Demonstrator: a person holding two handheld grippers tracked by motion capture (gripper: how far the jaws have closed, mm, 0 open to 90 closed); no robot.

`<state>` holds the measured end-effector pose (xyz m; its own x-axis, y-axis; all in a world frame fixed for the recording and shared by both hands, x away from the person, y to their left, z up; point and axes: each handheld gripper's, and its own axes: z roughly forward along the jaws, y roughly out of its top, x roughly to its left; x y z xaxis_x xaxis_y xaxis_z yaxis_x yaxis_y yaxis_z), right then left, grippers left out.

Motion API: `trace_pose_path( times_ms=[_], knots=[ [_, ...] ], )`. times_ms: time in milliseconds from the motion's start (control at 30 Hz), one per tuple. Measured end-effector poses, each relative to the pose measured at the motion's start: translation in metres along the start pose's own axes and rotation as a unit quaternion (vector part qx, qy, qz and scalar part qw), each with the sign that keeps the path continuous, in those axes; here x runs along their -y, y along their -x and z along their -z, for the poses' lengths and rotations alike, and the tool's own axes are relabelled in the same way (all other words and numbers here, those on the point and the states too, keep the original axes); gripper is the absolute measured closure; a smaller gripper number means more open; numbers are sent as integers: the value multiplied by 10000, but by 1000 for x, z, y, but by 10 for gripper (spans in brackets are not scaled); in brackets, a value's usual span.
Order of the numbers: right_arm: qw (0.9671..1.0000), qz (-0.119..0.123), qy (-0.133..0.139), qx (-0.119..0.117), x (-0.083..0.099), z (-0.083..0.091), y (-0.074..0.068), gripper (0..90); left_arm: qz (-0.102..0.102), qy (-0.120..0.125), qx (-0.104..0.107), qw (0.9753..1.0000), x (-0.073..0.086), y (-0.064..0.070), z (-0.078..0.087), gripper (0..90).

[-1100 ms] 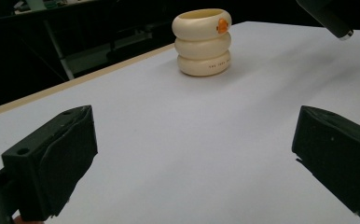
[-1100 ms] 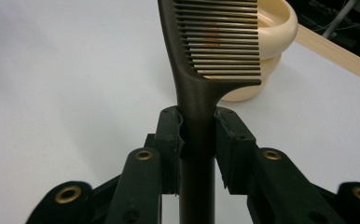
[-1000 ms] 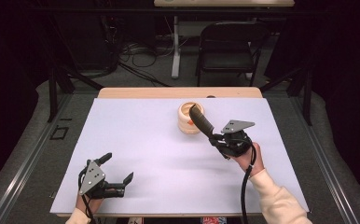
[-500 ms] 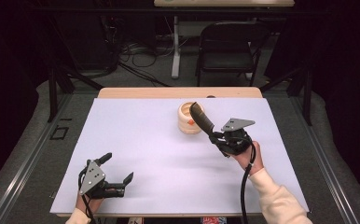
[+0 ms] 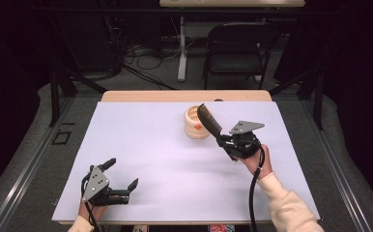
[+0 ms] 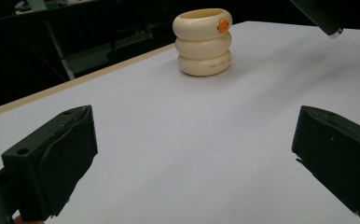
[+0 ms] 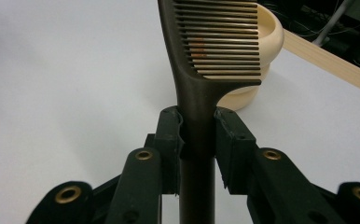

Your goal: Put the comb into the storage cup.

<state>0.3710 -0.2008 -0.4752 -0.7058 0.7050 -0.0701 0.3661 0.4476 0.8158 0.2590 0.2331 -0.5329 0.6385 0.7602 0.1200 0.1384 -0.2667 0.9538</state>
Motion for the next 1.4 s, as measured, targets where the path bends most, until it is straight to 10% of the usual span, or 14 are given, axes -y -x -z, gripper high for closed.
trace_pose_path(
  times_ms=[1400],
  knots=[
    [9997, -42, 258, 9, -21, -10, 4, 721, 10, -2, -22, 10000, 0, 0, 0, 0]
  ],
)
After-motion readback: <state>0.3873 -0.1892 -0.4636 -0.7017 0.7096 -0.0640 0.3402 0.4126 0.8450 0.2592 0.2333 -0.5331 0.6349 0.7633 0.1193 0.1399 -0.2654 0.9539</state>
